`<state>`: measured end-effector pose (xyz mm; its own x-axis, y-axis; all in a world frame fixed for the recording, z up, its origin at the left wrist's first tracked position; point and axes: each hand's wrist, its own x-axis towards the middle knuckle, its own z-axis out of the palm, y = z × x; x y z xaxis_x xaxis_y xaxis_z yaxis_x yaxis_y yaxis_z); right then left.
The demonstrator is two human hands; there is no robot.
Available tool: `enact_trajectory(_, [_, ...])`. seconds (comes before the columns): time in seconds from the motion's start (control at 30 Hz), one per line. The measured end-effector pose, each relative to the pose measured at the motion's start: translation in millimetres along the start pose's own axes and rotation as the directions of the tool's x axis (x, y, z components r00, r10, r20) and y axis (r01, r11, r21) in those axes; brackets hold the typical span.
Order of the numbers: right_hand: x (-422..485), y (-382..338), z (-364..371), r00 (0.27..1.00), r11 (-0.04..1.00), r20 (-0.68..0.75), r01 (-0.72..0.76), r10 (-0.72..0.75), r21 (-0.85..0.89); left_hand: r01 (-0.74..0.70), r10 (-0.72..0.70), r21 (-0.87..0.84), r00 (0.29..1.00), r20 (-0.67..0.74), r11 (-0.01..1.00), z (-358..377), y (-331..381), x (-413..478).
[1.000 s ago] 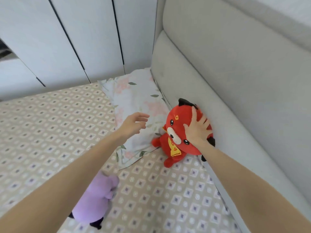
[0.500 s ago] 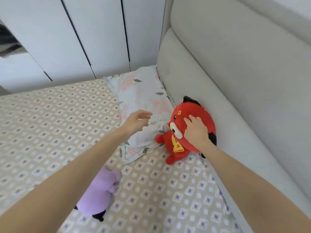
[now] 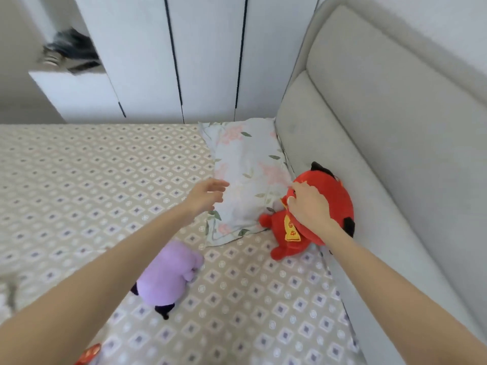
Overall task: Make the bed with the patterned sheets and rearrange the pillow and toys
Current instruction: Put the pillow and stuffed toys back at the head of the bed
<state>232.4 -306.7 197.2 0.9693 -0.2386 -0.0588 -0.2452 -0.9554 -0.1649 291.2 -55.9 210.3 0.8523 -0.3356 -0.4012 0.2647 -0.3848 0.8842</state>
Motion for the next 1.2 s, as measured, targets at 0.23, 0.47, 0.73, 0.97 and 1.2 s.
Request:
enact_trajectory(0.23, [-75, -137, 34, 0.96, 0.945, 0.114, 0.223, -0.255, 0.239, 0.103, -0.115, -0.08, 0.98, -0.163, 0.991, -87, -92, -106])
enact_trajectory(0.47, [-149, -265, 103, 0.858, 0.889, 0.312, 0.297, -0.408, 0.348, 0.197, -0.306, -0.296, 0.87, -0.387, 0.934, -162, -207, -225])
enact_trajectory(0.73, [-215, -361, 205, 0.639, 0.848, 0.561, 0.348, -0.526, 0.399, 0.251, -0.65, -0.639, 0.551, -0.523, 0.727, -174, -354, -339])
enact_trajectory(0.97, [-235, -415, 295, 0.426, 0.872, 0.77, 0.344, -0.475, 0.348, 0.235, -0.788, -0.792, 0.442, -0.429, 0.563, -152, -429, -354])
enact_trajectory(1.2, [-243, -441, 366, 0.457, 0.896, 0.788, 0.359, -0.414, 0.262, 0.256, -0.777, -0.779, 0.474, -0.415, 0.572, -148, -468, -341])
